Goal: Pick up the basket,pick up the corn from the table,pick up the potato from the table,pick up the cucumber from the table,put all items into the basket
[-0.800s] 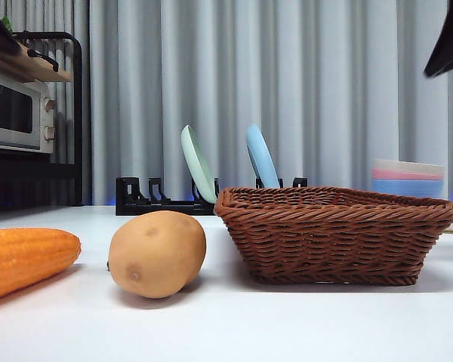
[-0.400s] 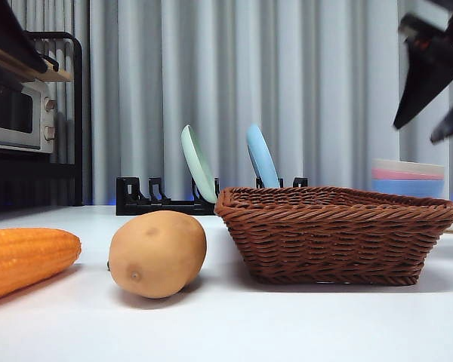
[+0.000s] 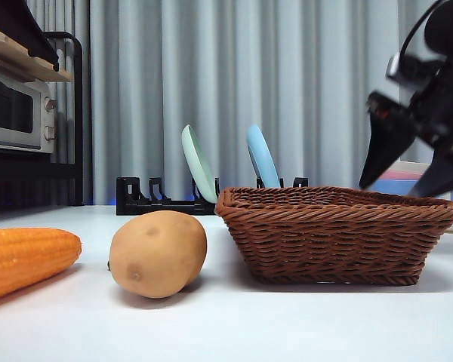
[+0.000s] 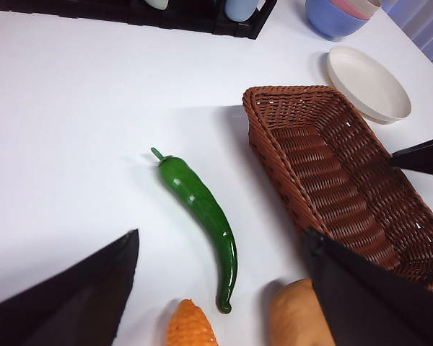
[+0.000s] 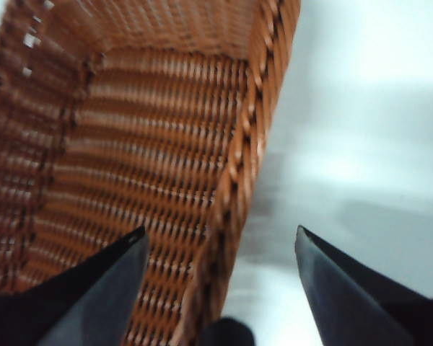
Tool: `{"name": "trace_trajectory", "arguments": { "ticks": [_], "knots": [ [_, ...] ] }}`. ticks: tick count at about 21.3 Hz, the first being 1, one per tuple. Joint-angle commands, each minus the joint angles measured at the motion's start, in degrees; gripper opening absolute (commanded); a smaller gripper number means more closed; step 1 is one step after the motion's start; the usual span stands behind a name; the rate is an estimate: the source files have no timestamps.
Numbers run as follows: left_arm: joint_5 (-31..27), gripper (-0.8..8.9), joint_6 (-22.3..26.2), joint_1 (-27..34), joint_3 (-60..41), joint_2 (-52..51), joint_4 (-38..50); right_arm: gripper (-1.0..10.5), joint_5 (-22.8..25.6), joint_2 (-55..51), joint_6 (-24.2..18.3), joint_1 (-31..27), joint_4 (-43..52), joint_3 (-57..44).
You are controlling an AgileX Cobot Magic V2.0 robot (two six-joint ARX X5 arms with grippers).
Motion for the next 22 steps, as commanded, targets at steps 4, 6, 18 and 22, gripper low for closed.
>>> {"name": "trace_trajectory", "arguments": {
  "ticks": [4,6,18,22],
  "knots": [
    [0.1,3.81,0.5,0.0,0.1,0.1,-1.7,-0.3,-0.2,4.1,0.3,0.0,0.3,0.4],
    [0.3,3.83,0.5,-0.5,0.1,0.2,-2.3,-0.1,-0.2,3.2,1.5,0.0,0.2,0.7],
    [-8.0,3.82,-5.5,-11.6,5.2,21.3,3.4,-0.1,-0.2,-17.6,8.9,-0.2,0.0,3.0],
    [-16.3,3.81,-4.9,-15.8,14.5,32.1,1.0,-0.1,-0.2,-25.8,10.3,-0.1,-1.0,3.0]
  ]
}}
